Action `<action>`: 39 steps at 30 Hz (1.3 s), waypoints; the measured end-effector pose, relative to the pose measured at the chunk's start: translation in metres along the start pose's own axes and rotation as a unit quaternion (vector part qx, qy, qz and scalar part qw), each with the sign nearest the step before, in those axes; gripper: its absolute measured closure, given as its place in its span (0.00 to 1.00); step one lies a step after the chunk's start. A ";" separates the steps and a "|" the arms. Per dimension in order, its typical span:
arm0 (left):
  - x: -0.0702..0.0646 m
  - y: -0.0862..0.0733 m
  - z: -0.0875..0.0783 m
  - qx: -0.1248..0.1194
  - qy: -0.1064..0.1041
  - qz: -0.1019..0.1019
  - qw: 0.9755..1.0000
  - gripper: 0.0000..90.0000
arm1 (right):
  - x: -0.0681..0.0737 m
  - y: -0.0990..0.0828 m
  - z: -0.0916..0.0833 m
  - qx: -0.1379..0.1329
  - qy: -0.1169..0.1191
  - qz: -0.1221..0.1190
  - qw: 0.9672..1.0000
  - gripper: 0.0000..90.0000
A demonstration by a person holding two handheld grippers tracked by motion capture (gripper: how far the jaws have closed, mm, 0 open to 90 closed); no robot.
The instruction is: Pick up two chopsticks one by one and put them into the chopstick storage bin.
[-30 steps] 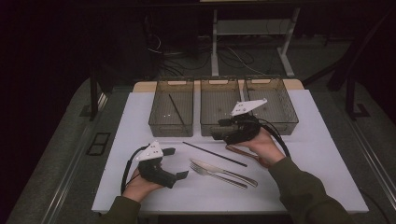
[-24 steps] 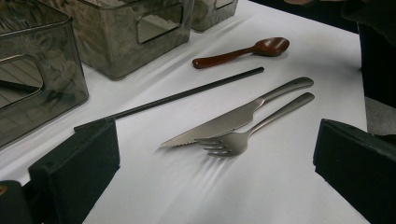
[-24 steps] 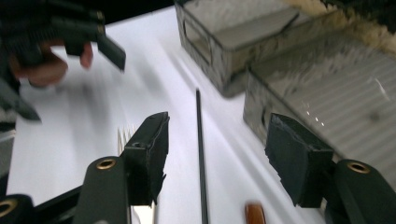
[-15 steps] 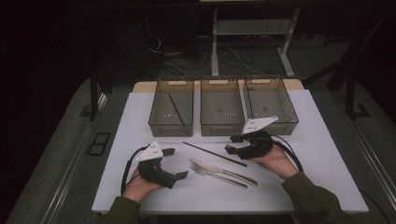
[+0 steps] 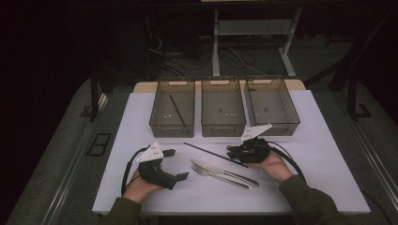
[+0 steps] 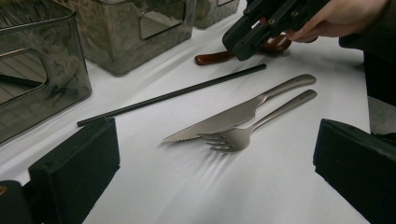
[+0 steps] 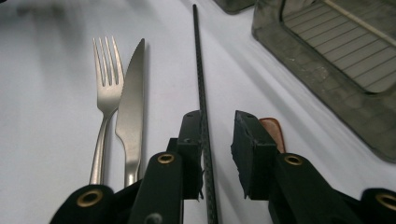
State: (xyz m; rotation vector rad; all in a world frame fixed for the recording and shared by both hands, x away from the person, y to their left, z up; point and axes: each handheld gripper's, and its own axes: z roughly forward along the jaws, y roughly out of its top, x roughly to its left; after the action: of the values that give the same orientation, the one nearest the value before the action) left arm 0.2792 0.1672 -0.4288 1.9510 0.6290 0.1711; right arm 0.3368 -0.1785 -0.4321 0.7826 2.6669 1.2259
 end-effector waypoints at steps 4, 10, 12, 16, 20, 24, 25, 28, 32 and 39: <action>0.000 0.000 0.000 -0.001 0.000 -0.001 1.000 0.00 | 0.002 -0.001 0.009 0.013 0.007 -0.002 1.000 0.84; -0.001 0.000 0.000 -0.001 -0.002 -0.001 1.000 0.00 | 0.003 -0.002 0.019 0.022 0.006 -0.005 1.000 0.89; -0.001 0.000 0.000 -0.001 -0.002 0.000 1.000 0.00 | 0.004 -0.002 0.020 0.026 0.005 -0.006 1.000 0.89; -0.001 0.000 0.000 -0.002 -0.002 -0.001 1.000 0.00 | 0.005 -0.003 0.022 0.031 -0.001 -0.011 0.999 0.90; -0.001 0.000 0.000 -0.002 -0.002 -0.001 1.000 0.00 | 0.007 -0.003 0.023 0.035 -0.008 -0.019 0.999 0.92; -0.001 0.000 0.000 -0.002 -0.002 0.000 1.000 0.00 | 0.009 -0.003 0.024 0.036 -0.014 -0.024 0.999 0.93; -0.001 0.000 0.000 -0.002 -0.001 0.000 1.000 0.00 | 0.009 -0.003 0.024 0.036 -0.014 -0.025 0.999 0.93; -0.001 0.000 0.000 -0.001 -0.001 0.000 1.000 0.00 | 0.009 -0.003 0.023 0.036 -0.015 -0.025 0.999 0.93; -0.001 0.000 0.000 -0.001 -0.001 0.000 1.000 0.00 | 0.008 -0.003 0.023 0.035 -0.012 -0.023 0.999 0.93; 0.000 0.000 -0.001 -0.003 -0.001 -0.001 1.000 0.00 | 0.007 -0.003 0.021 0.034 -0.007 -0.020 0.999 0.94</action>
State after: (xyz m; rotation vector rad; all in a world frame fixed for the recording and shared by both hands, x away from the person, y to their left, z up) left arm 0.2786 0.1674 -0.4284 1.9445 0.6278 0.1709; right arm 0.3359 -0.1623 -0.4474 0.7391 2.7121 1.1232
